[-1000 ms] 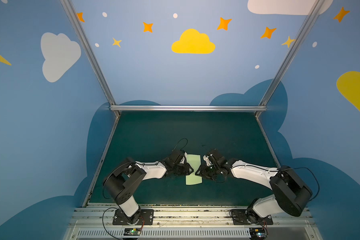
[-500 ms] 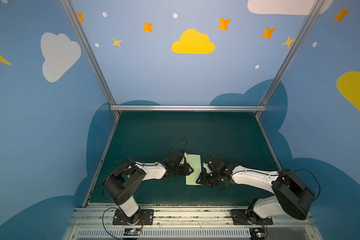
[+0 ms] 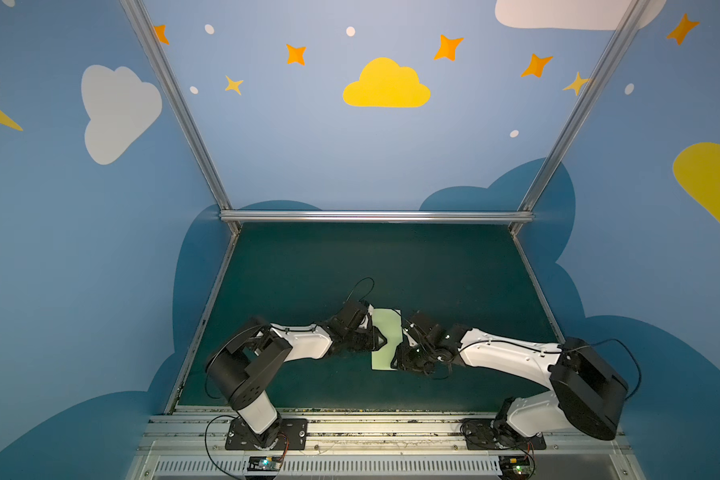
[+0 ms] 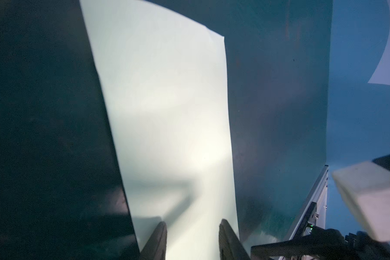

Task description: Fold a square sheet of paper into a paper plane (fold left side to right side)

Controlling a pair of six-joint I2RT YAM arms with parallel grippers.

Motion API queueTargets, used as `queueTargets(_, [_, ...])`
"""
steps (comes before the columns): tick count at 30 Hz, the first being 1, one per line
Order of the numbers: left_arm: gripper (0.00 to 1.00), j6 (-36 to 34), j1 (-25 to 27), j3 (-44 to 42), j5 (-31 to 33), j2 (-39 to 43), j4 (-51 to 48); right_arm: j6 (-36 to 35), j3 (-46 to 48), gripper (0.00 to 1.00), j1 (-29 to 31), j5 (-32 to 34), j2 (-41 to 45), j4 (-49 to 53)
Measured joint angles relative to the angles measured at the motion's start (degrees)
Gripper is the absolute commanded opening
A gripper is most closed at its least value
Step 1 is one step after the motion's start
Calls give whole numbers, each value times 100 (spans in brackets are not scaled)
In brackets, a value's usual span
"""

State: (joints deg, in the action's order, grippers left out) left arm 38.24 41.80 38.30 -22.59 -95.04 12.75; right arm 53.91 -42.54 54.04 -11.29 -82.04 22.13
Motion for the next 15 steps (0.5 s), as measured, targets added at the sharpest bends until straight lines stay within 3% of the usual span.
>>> queueTargets(5, [40, 20, 0, -46, 17, 22, 52, 26, 39, 50, 7, 103, 66, -7])
queueTargets(8, [40, 59, 11, -109, 28, 44, 146, 109, 214, 44, -68, 68, 66, -254])
queueTargets(12, [40, 164, 31, -201, 37, 138, 188, 236, 557, 29, -232, -42, 66, -632])
queueTargets(15, [41, 227, 72, -280, 35, 365, -92, 313, 717, 27, -323, -131, 66, -804])
